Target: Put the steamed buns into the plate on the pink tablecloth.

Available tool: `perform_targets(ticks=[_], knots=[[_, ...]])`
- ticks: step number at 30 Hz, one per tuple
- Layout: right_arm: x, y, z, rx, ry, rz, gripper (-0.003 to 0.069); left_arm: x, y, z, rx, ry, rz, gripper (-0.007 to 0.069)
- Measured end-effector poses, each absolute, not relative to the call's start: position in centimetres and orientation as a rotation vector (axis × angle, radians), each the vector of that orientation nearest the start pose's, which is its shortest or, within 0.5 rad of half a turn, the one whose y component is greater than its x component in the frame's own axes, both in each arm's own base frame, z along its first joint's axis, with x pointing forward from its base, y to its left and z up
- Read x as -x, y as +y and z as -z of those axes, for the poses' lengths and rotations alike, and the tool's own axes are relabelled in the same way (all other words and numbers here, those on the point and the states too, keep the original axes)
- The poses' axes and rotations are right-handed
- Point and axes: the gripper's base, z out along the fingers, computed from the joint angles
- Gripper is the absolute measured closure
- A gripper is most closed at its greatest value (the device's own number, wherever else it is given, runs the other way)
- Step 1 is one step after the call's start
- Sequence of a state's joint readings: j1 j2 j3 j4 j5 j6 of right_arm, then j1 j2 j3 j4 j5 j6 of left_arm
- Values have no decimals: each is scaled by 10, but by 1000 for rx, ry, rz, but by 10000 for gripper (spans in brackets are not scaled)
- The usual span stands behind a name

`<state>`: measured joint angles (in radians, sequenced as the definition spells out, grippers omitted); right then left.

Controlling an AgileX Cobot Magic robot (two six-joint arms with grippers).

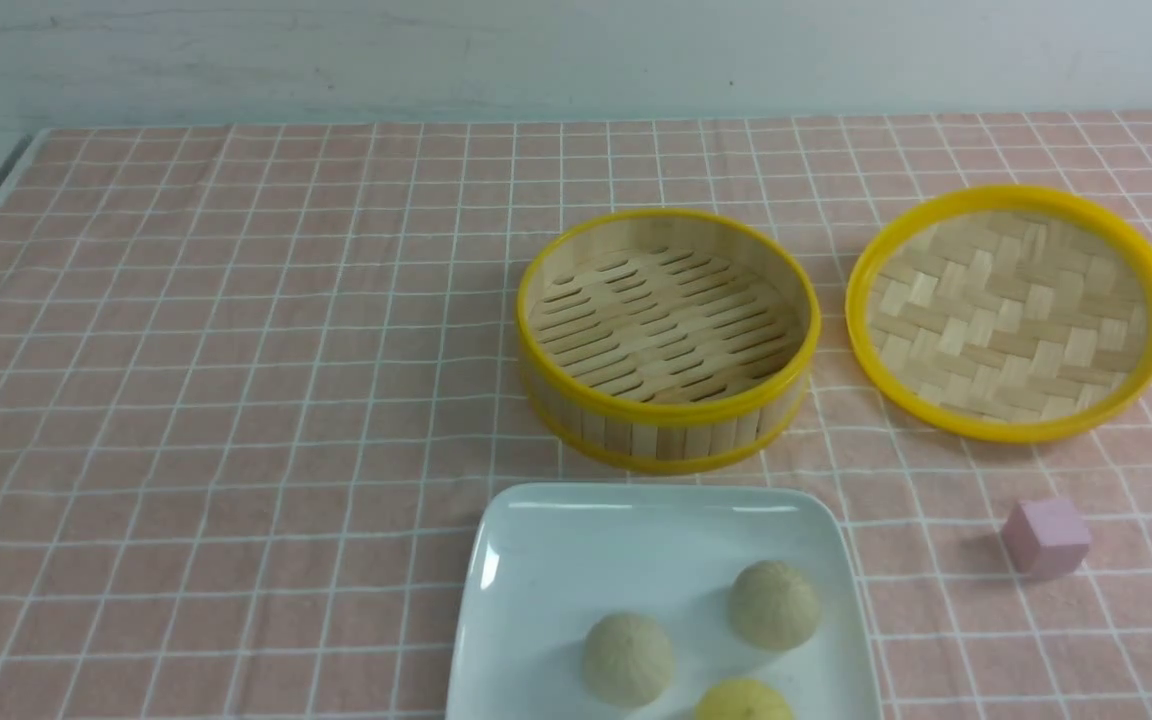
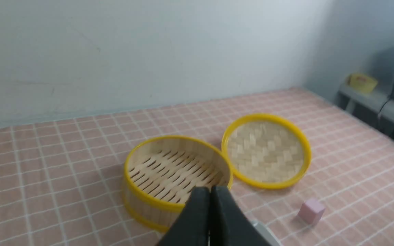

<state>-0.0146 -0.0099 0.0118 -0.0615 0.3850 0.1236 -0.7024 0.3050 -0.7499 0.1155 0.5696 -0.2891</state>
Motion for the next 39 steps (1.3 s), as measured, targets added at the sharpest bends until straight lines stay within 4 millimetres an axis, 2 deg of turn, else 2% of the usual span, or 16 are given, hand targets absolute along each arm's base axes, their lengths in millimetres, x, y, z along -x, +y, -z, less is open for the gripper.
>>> perform_targets(ticks=[4, 22, 27, 30, 31, 34, 35, 37, 39], knots=[[-52, -3, -175, -92, 1868, -14, 622, -40, -28, -365, -317, 1569, 716, 602], [-52, -3, -175, -92, 1868, -14, 622, -43, -31, -355, -305, 1595, 724, 591], [-52, -3, -175, -92, 1868, -14, 622, -48, -34, -339, -340, 1635, 683, 585], [-52, -3, -175, -92, 1868, -14, 622, -54, -36, -314, -349, 1628, 597, 580], [-52, -3, -175, -92, 1868, -14, 622, -54, -36, -314, -352, 1626, 596, 580], [-52, -3, -175, -92, 1868, -14, 622, -62, -28, -284, -238, 1648, 442, 580], [-52, -3, -175, -92, 1868, -14, 622, -63, -27, -280, -219, 1657, 422, 580], [-52, -3, -175, -92, 1868, -14, 622, -69, -18, -251, -103, 1728, 298, 580], [-52, -3, -175, -92, 1868, -14, 622, -70, -14, -235, -44, 1768, 242, 577]])
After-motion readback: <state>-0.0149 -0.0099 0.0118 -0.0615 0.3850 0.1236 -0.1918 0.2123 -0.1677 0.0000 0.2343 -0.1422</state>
